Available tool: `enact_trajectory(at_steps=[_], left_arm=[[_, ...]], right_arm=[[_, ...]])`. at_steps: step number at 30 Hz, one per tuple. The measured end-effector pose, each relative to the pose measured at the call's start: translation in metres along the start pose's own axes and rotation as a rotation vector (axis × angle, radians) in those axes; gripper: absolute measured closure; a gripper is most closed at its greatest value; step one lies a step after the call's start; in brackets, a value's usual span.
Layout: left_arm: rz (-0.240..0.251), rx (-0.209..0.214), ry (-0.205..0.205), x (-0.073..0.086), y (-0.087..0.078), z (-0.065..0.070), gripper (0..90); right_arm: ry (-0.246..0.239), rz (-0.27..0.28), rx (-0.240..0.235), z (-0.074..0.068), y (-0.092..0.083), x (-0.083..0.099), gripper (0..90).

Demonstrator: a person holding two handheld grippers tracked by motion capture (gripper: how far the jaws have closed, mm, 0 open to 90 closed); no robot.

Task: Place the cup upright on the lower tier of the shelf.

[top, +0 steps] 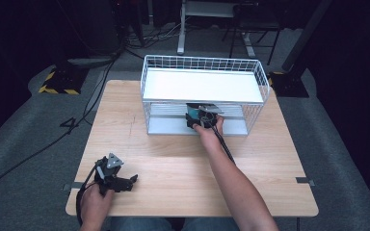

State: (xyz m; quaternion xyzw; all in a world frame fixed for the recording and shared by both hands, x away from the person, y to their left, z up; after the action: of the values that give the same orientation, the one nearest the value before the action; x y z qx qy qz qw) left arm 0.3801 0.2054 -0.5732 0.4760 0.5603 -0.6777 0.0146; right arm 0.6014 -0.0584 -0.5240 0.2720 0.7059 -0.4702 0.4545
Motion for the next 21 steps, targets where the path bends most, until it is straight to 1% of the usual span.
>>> enact_trajectory(at_steps=[4, 6, 9, 15, 17, 19, 21], left_arm=[[0.0, 0.0, 0.0, 0.0, 0.0, 0.0, 0.0], [0.0, 0.0, 0.0, 0.0, 0.0, 0.0, 0.0], [0.001, 0.0, 0.0, 0.0, 0.0, 0.0, 0.0], [0.0, 0.0, 0.0, 0.0, 0.0, 0.0, 0.0], [0.0, 0.0, 0.0, 0.0, 0.0, 0.0, 0.0], [0.0, 0.0, 0.0, 0.0, 0.0, 0.0, 0.0], [0.0, 0.0, 0.0, 0.0, 0.0, 0.0, 0.0]], right_arm=[[-0.001, -0.007, -0.006, -0.0014, 0.0011, 0.0005, 21.0], [-0.011, -0.017, -0.018, -0.003, 0.0021, 0.0022, 20.6], [-0.012, -0.019, -0.023, -0.0041, 0.002, 0.0022, 20.5], [-0.031, -0.023, -0.025, -0.0044, 0.0018, 0.0023, 18.3], [-0.026, -0.021, -0.027, -0.0043, 0.0011, 0.0017, 17.3], [-0.028, -0.02, -0.014, -0.0028, -0.0001, 0.0011, 17.3], [-0.029, -0.02, -0.015, -0.0026, -0.0014, 0.0008, 17.3]])
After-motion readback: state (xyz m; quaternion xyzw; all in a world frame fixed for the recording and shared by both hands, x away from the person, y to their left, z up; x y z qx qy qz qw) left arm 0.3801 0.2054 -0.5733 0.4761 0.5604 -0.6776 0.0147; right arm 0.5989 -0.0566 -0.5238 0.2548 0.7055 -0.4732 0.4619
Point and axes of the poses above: each handheld gripper's, and its own axes: y roughly forward along the jaws, x roughly out of its underside, z roughly to its right, the point moved 9 cm from there along y, roughly forward along the jaws, and after that the axes turned 9 degrees about y, right-handed, at the moved point
